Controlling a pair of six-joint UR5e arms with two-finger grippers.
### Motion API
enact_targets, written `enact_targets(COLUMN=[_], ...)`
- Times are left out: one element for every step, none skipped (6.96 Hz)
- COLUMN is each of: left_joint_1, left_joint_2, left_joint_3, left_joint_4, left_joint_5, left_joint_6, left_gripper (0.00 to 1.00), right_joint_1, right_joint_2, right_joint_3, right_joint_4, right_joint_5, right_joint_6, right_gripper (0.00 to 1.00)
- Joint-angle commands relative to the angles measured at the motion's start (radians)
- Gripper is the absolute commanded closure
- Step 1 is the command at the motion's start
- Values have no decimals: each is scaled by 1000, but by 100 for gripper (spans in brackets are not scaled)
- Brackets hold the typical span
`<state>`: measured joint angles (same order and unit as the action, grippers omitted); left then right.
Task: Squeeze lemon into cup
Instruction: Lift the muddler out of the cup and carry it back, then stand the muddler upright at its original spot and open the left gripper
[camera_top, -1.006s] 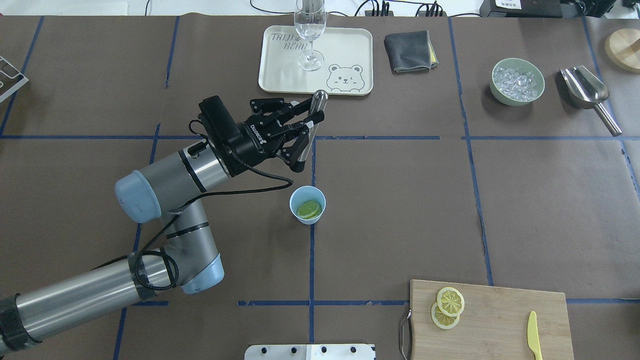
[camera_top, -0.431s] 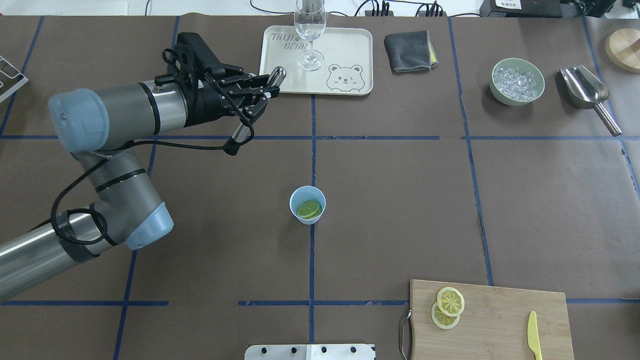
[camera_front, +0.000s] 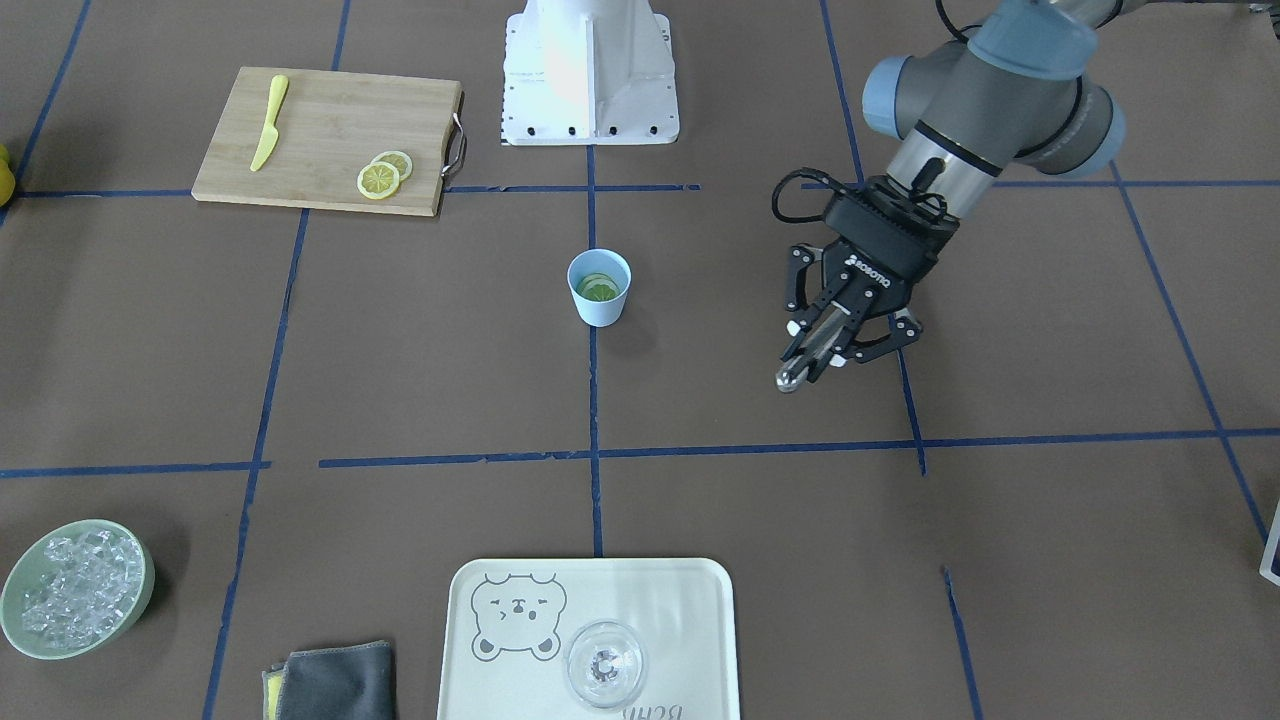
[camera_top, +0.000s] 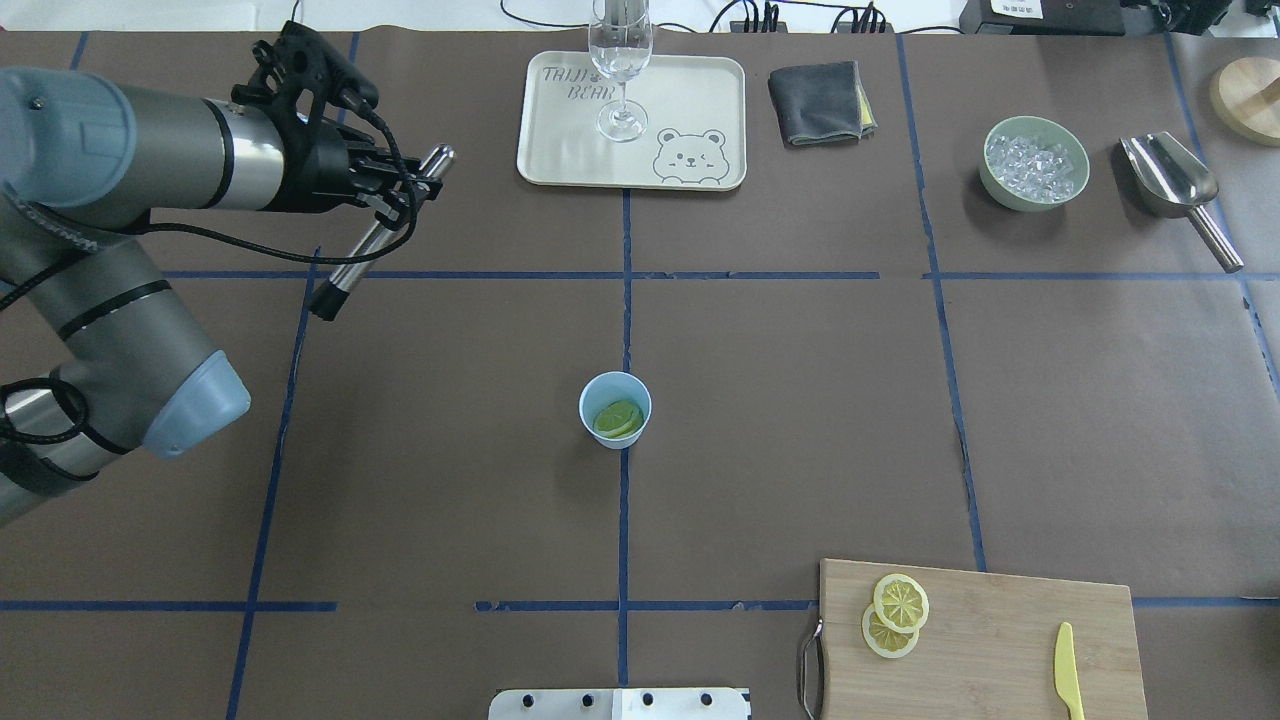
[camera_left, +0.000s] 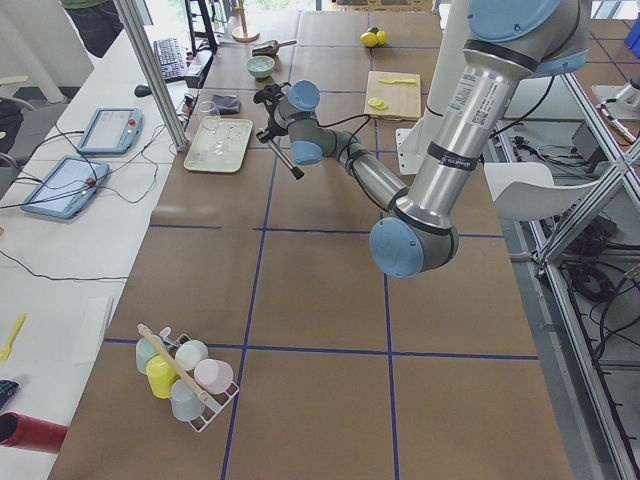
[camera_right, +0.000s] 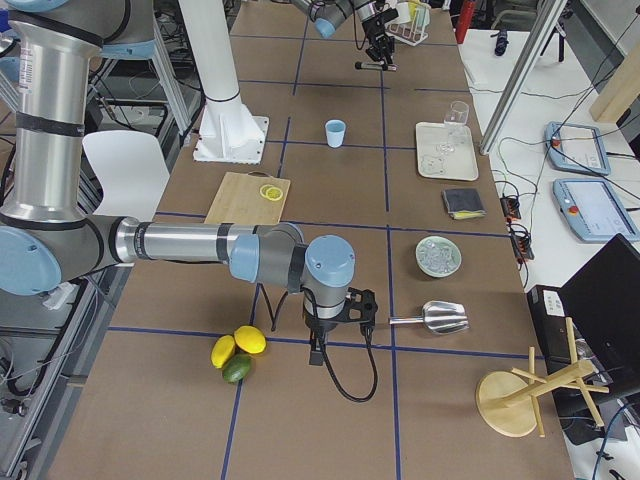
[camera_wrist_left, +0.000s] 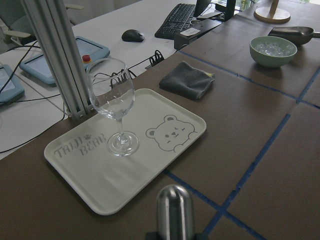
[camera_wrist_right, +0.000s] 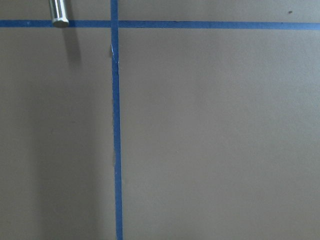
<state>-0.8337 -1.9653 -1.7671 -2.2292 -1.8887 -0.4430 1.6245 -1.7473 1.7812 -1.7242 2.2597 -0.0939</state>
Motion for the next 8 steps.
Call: enact_targets(left_joint_1=[-41, -54, -54, -51, -45, -41, -39, -10], left_joint_2=[154, 222, 250, 264, 290, 296, 295, 295], left_joint_3=[-32, -40, -38, -22, -15, 13, 38, 55], left_joint_4=[72, 72, 69, 69, 71, 65, 60, 60], left_joint_5=[-10, -9, -4, -3, 32, 90, 94, 95], left_joint_6=[-11, -98, -296, -442, -509, -528, -540, -539], left_gripper=[100, 100, 100, 100, 100, 100, 100, 100], right_joint_1=[0, 0, 0, 0, 0, 0, 0, 0], right_joint_2=[2, 2, 2, 3, 3, 5, 5, 5], right_joint_3=[1, 1, 1, 1, 3, 6, 4, 6], right_joint_4=[0, 0, 0, 0, 0, 0, 0, 0], right_joint_5=[0, 0, 0, 0, 0, 1, 1, 1], right_joint_6=[-1, -1, -1, -1, -1, 0, 0, 0], right_gripper=[0, 0, 0, 0, 0, 0, 0, 0])
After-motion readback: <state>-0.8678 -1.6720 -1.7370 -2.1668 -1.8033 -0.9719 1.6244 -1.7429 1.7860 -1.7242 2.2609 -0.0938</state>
